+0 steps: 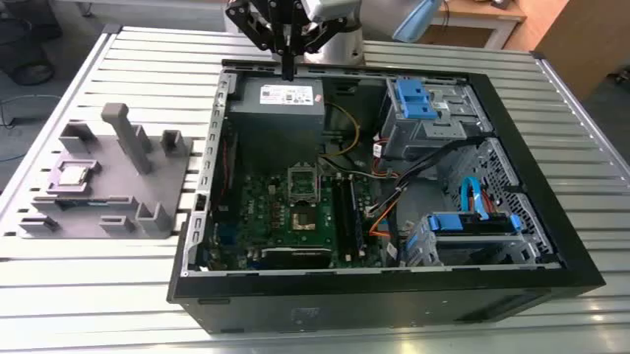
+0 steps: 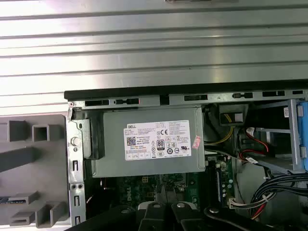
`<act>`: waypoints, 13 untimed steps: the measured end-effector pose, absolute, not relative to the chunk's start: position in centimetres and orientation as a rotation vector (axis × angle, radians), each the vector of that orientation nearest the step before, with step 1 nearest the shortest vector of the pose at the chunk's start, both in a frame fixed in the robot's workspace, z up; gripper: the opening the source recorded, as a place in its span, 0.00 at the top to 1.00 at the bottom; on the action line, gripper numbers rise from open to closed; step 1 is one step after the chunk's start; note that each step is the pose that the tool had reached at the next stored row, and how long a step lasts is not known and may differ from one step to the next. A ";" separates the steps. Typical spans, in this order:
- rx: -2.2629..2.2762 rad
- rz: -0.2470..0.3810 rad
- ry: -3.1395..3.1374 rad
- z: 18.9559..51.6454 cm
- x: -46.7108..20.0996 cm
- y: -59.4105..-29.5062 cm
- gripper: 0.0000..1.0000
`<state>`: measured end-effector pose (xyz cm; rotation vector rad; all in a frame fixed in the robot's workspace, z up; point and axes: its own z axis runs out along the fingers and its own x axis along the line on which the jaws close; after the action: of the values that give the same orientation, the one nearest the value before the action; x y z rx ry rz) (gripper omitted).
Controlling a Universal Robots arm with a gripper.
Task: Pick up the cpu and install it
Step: 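Reach for the cpu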
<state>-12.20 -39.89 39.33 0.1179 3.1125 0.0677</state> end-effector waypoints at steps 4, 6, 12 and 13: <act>0.118 0.068 3.112 39.3 -12.2 -39.9 0.89; 0.118 0.067 3.113 39.3 -12.2 -39.9 0.89; 0.118 0.068 3.113 39.3 -12.4 -39.9 0.89; 0.118 0.068 3.112 39.3 -12.4 -39.9 0.89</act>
<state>-12.38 -39.89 39.33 0.1180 3.1125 0.0676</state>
